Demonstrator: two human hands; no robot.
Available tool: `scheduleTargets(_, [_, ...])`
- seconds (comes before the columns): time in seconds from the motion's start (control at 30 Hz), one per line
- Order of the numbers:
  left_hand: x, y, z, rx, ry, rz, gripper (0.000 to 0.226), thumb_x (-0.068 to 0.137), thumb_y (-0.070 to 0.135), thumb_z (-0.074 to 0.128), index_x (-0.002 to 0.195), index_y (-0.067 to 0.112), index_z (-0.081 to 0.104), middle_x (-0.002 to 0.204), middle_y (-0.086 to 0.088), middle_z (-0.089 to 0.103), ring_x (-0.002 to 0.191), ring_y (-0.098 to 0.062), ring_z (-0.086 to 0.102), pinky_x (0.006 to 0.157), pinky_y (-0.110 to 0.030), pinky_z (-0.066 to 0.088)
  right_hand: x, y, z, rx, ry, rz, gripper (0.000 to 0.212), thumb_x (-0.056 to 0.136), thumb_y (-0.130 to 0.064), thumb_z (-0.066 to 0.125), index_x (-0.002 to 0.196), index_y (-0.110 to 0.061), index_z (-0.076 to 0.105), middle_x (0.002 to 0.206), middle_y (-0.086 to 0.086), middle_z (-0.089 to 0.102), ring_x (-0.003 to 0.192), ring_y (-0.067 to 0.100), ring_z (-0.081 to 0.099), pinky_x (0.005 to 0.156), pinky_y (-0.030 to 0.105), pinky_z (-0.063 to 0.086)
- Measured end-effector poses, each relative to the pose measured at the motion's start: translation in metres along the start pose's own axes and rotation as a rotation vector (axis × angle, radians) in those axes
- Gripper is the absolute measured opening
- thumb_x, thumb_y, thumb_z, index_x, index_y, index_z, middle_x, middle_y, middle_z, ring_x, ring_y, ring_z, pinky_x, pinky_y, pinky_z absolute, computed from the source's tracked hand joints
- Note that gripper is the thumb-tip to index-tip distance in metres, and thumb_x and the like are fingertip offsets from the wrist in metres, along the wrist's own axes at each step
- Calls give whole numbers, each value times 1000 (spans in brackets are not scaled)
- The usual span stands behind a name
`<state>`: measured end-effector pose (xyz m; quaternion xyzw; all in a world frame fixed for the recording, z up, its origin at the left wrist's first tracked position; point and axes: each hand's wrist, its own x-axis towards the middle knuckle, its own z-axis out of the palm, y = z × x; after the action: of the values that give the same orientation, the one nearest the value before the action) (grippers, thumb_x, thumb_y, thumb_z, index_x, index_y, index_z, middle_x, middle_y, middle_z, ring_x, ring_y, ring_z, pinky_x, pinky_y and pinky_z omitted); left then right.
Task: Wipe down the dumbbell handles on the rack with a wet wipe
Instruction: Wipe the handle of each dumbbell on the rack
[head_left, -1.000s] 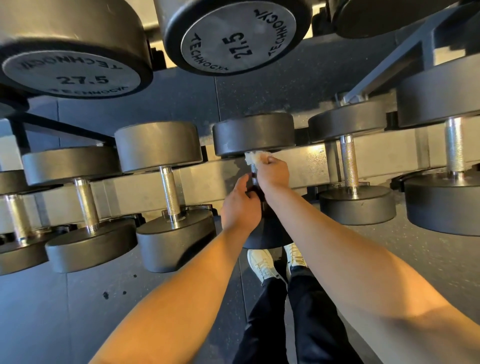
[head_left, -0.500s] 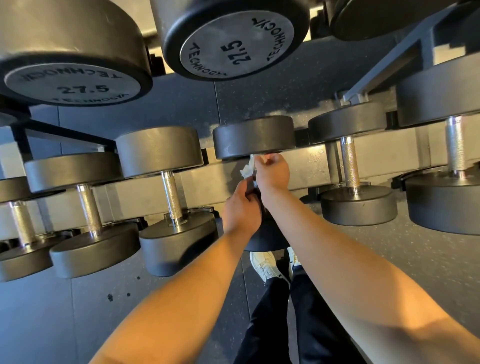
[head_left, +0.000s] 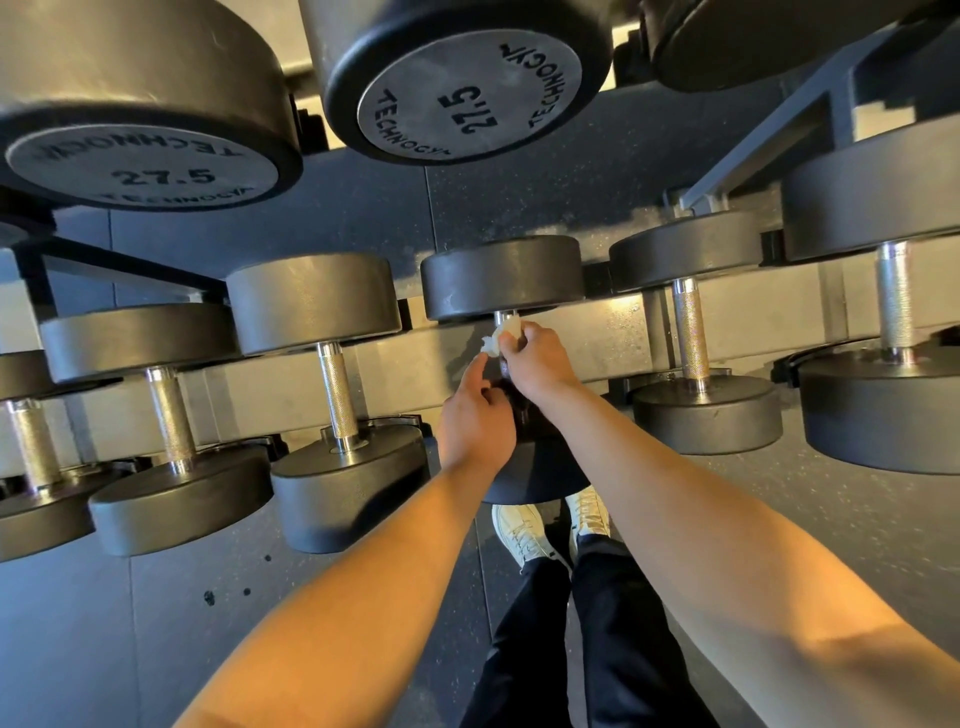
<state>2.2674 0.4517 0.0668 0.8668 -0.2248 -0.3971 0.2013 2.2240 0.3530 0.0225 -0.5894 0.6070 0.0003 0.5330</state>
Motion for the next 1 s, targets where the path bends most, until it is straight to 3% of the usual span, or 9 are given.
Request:
scheduleTargets(0.1, [-1, 0, 0, 11, 9, 7, 51, 104, 25, 38, 153, 37, 35, 128, 2, 66, 106, -20, 61, 81, -32, 46, -10, 8, -1, -103, -31, 20, 32, 102, -31, 47, 123, -11, 60, 115, 9, 56, 94, 22, 60, 81, 33, 51])
scheduleTargets(0.23, [-2, 2, -1, 7, 12, 21, 49, 104, 24, 37, 150, 38, 38, 134, 0, 63, 118, -25, 59, 85, -33, 44, -18, 20, 1, -221, -103, 101, 26, 95, -28, 49, 110, -11, 64, 111, 7, 58, 91, 24, 60, 91, 44, 54])
scheduleTargets(0.33, [-1, 1, 0, 2, 14, 29, 51, 103, 21, 37, 151, 38, 37, 139, 0, 60, 118, -24, 59, 89, -33, 47, -14, 17, -2, -139, -57, 98, 23, 97, -28, 52, 106, -11, 66, 107, 8, 63, 84, 21, 64, 74, 34, 56])
scheduleTargets(0.4, [0, -1, 0, -9, 20, 36, 52, 103, 19, 38, 151, 37, 38, 137, 0, 61, 109, -20, 60, 85, -33, 49, -9, 11, -1, -51, 14, 34, 29, 100, -33, 52, 113, -10, 65, 112, 8, 59, 79, 15, 62, 58, 20, 47])
scheduleTargets(0.5, [-1, -1, 0, -36, 31, 55, 51, 103, 18, 38, 149, 40, 41, 126, 2, 64, 98, -14, 58, 79, -30, 45, -6, 0, 3, -21, 44, 2, 36, 102, -38, 49, 118, -8, 62, 115, 11, 59, 85, 18, 61, 55, 17, 39])
scheduleTargets(0.63, [2, -4, 2, -40, 41, 48, 49, 105, 22, 35, 151, 37, 40, 136, 1, 61, 118, -20, 59, 86, -28, 41, -8, 5, -5, -77, -45, 1, 24, 102, -27, 54, 113, -7, 61, 91, 3, 59, 59, 6, 51, 37, 8, 35])
scheduleTargets(0.73, [4, -8, 4, -32, 31, 40, 50, 104, 25, 34, 153, 35, 38, 144, 1, 57, 127, -24, 55, 99, -36, 47, -9, 7, -11, -154, -111, 10, 14, 99, -17, 57, 107, -8, 63, 78, -2, 59, 59, 4, 51, 44, 12, 37])
scheduleTargets(0.83, [5, -9, 4, -41, 32, 42, 50, 104, 24, 35, 153, 33, 39, 145, 1, 57, 129, -23, 54, 104, -39, 46, -11, 2, -15, -246, -164, 38, 12, 95, -15, 60, 103, -9, 65, 93, 3, 65, 75, 14, 58, 62, 23, 43])
scheduleTargets(1.0, [5, -10, 5, -58, 46, 21, 51, 103, 23, 36, 152, 35, 40, 142, 6, 58, 127, -21, 55, 105, -39, 47, -18, 13, -11, -334, -208, 56, 13, 96, -27, 59, 89, -16, 62, 85, 1, 62, 71, 13, 56, 63, 26, 44])
